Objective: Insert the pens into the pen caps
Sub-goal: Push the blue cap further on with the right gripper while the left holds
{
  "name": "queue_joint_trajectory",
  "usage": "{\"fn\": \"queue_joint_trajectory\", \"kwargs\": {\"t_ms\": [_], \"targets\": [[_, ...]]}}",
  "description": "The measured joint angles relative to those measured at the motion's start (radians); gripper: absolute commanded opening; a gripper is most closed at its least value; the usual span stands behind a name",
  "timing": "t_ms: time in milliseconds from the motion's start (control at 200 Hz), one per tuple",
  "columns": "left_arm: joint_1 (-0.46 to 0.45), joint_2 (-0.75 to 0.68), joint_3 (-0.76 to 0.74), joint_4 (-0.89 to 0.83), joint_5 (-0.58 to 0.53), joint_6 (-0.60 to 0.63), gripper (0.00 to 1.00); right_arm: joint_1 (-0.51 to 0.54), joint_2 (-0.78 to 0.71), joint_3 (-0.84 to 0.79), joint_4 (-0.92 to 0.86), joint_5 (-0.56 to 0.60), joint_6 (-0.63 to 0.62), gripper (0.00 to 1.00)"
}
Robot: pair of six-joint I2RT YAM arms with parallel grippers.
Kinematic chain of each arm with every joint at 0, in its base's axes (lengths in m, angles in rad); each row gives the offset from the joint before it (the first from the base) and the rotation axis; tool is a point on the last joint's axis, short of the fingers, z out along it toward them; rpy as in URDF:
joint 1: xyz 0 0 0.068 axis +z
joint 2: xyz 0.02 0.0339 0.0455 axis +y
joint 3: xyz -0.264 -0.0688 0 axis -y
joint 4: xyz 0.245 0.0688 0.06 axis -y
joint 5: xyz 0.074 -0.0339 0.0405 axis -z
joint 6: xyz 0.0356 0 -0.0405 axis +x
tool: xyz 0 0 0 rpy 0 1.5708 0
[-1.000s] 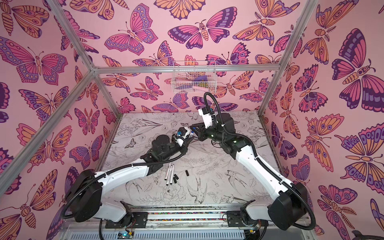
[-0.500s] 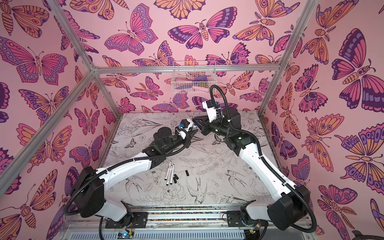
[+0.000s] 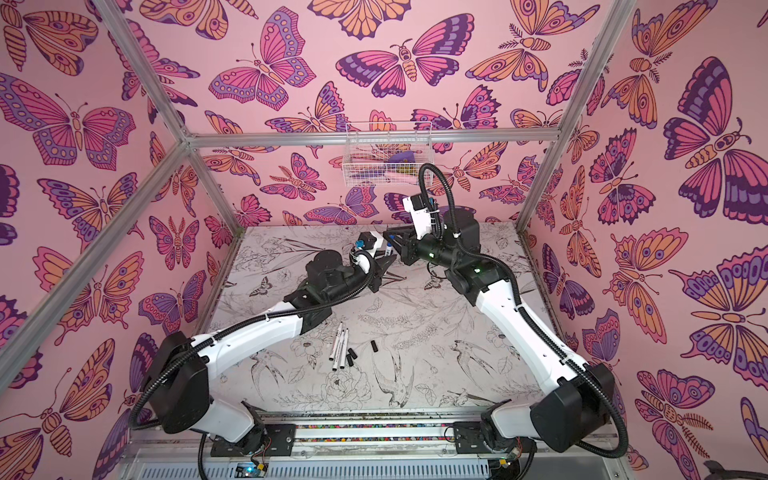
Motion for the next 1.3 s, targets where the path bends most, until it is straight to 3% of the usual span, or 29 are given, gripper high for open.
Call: {"fn": "queue_joint_trajectory", "kwargs": {"t_ms": [431,751,1177,1297], "targets": [[0.019,0.0,0.0,-0.422,0.017,0.015,0.0,-0.012,0.164,0.064,-0.341,-0.045,-0.015,0.0],[0.011,0.011,0.01,-0.43,0.055,0.012,0.0,-0.035,0.154,0.059,-0.382,-0.104,-0.026,0.0],[0.011,0.101,0.098,-0.446,0.09,-0.065,0.0,-0.061,0.148,0.047,-0.348,-0.069,-0.042,0.0],[0.012,0.097,0.057,-0.297,0.113,-0.111,0.0,-0.115,0.125,0.02,-0.297,-0.164,-0.005,0.0]]}}
